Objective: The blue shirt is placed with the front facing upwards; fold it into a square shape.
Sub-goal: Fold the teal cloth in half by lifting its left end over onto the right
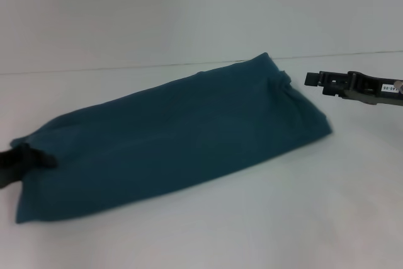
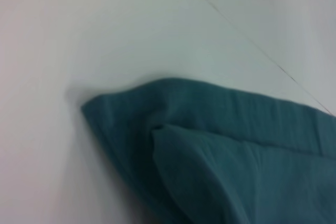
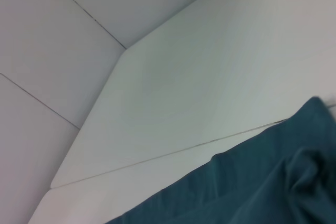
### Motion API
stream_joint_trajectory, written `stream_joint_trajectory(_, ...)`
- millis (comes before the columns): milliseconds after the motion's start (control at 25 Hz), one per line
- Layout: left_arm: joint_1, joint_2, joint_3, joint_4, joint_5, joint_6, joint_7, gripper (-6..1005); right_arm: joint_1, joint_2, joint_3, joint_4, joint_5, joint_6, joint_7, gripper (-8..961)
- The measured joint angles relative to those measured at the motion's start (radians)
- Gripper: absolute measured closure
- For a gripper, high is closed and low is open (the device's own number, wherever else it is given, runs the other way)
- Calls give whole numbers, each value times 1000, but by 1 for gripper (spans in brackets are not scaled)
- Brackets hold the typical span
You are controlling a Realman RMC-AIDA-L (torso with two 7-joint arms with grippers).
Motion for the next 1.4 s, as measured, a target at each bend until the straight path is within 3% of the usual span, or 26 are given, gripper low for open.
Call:
stream_joint_trajectory(200, -52, 33, -57, 1, 103, -25, -1, 861, -1, 0, 0, 0, 0, 0, 0, 168)
stream_joint_trajectory(640, -170, 68, -36, 11, 284, -155, 18, 860, -1, 1, -2, 0, 0, 0, 0, 168)
stream_joint_trajectory(1040, -226, 79, 18, 35, 378, -202, 42, 860, 6, 10, -3, 1, -1, 0, 0, 168)
stream_joint_trajectory(1280, -215, 48, 50, 173, 388, -138, 38, 860, 6, 10, -1, 1, -1, 0, 0, 168)
stream_joint_trajectory(1400, -218, 45, 86, 217, 388, -97, 26, 861, 5, 10, 0, 1, 0, 2, 0, 168)
